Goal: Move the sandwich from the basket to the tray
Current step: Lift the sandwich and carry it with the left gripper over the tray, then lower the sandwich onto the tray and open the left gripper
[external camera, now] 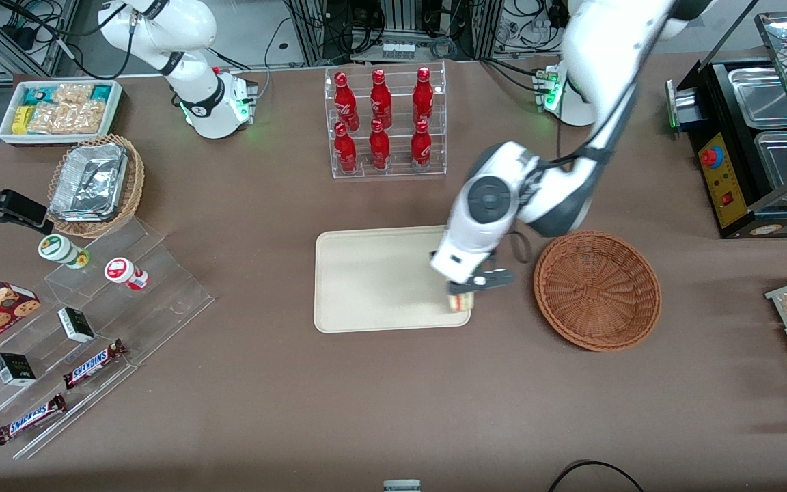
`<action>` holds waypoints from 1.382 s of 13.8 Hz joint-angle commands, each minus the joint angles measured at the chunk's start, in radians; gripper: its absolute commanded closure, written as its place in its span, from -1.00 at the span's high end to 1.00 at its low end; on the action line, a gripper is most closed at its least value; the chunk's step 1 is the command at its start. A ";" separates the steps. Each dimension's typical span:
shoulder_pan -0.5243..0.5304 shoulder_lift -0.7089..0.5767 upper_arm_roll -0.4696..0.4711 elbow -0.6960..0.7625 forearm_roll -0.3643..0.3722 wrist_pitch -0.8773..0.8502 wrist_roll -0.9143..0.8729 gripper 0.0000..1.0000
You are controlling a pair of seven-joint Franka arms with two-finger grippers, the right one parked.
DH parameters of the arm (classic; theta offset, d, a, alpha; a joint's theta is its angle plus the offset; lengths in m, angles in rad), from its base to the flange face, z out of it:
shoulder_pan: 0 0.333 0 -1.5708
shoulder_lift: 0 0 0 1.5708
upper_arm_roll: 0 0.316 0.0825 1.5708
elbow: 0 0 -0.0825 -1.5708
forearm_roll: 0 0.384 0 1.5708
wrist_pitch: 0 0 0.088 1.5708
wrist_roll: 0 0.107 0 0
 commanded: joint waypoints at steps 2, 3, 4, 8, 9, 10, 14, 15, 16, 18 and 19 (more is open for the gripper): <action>-0.112 0.184 0.014 0.250 0.039 -0.079 -0.080 -1.00; -0.133 0.219 0.016 0.297 0.039 -0.091 -0.103 -1.00; -0.153 0.247 0.016 0.333 0.039 -0.094 -0.121 -1.00; -0.184 0.299 0.019 0.391 0.039 -0.089 -0.167 -1.00; -0.186 0.304 0.019 0.391 0.039 -0.085 -0.185 -1.00; -0.189 0.311 0.017 0.391 0.037 -0.080 -0.202 -1.00; -0.190 0.333 0.017 0.393 0.037 -0.036 -0.235 0.31; -0.190 0.328 0.019 0.393 0.039 -0.037 -0.230 0.99; -0.190 0.319 0.019 0.393 0.039 -0.045 -0.226 1.00; -0.184 0.293 0.017 0.393 0.037 -0.048 -0.221 1.00; -0.183 0.286 0.017 0.393 0.039 -0.050 -0.221 1.00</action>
